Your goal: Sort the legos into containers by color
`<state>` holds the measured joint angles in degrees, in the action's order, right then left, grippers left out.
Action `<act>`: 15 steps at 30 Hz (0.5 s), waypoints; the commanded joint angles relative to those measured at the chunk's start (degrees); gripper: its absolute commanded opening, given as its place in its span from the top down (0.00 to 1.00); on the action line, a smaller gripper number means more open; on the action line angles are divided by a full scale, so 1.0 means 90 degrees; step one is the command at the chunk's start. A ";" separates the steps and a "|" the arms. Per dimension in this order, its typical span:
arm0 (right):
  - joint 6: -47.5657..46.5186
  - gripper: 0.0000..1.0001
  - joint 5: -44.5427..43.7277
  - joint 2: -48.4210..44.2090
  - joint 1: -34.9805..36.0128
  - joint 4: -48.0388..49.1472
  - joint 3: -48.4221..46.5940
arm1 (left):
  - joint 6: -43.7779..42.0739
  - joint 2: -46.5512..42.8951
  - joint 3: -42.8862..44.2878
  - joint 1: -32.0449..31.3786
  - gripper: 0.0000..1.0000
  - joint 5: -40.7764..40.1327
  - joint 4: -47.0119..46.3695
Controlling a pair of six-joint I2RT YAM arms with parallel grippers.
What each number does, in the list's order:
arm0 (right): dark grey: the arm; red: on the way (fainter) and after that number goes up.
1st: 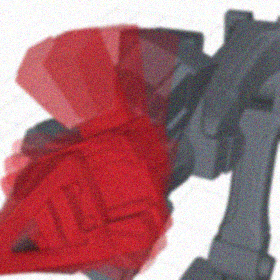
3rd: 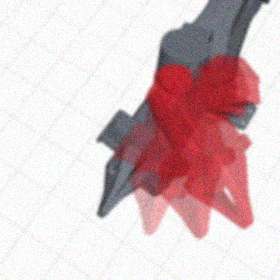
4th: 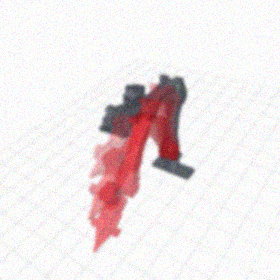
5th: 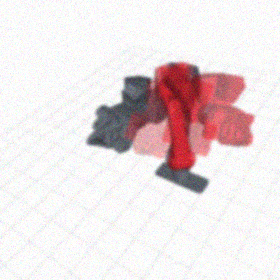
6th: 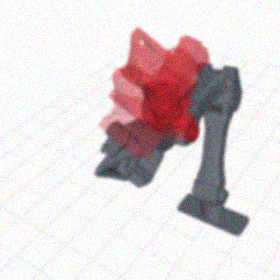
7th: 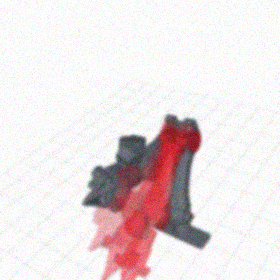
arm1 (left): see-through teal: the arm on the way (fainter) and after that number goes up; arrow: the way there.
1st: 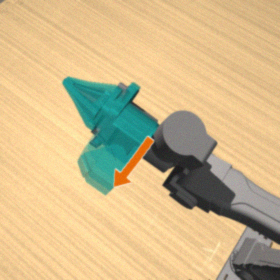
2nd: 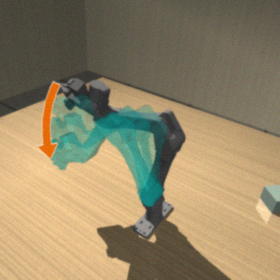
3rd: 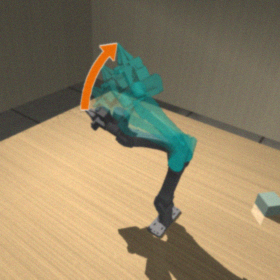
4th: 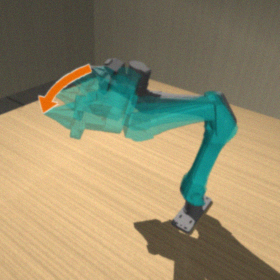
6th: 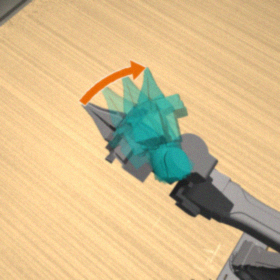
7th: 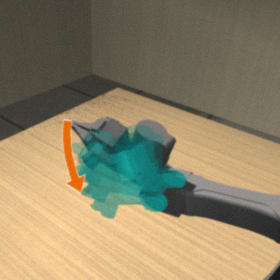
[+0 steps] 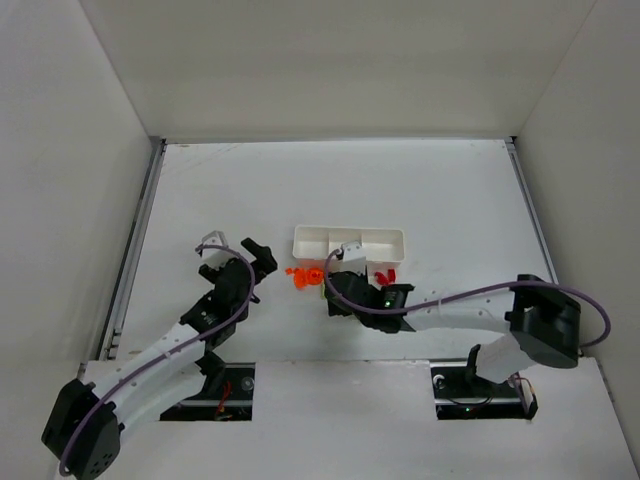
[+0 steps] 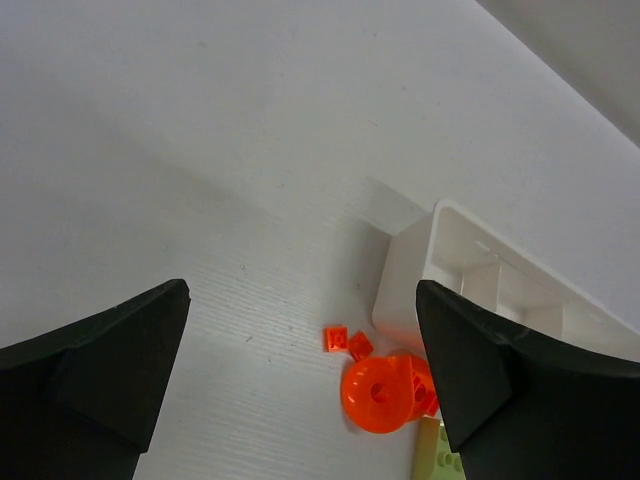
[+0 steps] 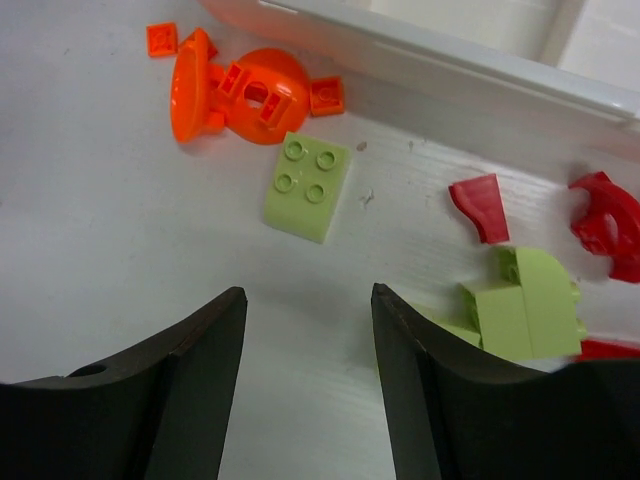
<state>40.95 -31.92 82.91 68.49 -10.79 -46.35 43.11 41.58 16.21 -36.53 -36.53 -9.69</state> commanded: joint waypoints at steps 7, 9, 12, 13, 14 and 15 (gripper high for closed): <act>-0.0253 0.38 0.0158 0.1138 -0.0349 0.0593 -0.0866 | -0.0435 0.0506 0.0016 0.0519 0.74 0.0357 -0.0759; -0.0214 0.34 0.0246 0.1294 -0.0427 0.0632 -0.0934 | -0.0406 0.0652 -0.0033 0.0539 0.75 0.0368 -0.0846; -0.0136 0.31 0.0246 0.1558 -0.0505 0.0574 -0.1051 | -0.0396 0.0731 -0.0208 0.0558 0.65 0.0416 -0.1178; -0.0126 0.31 0.0227 0.1626 -0.0554 0.0573 -0.1071 | -0.0405 0.0702 -0.0286 0.0549 0.60 0.0436 -0.1304; -0.0107 0.32 0.0236 0.1704 -0.0603 0.0573 -0.1081 | -0.0444 0.0673 -0.0355 0.0549 0.59 0.0446 -0.1431; -0.0116 0.34 0.0265 0.1763 -0.0632 0.0602 -0.1081 | -0.0464 0.0644 -0.0404 0.0549 0.60 0.0456 -0.1481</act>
<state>39.29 -29.98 97.43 63.59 -8.03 -53.93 40.01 48.16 13.96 -31.77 -33.10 -17.91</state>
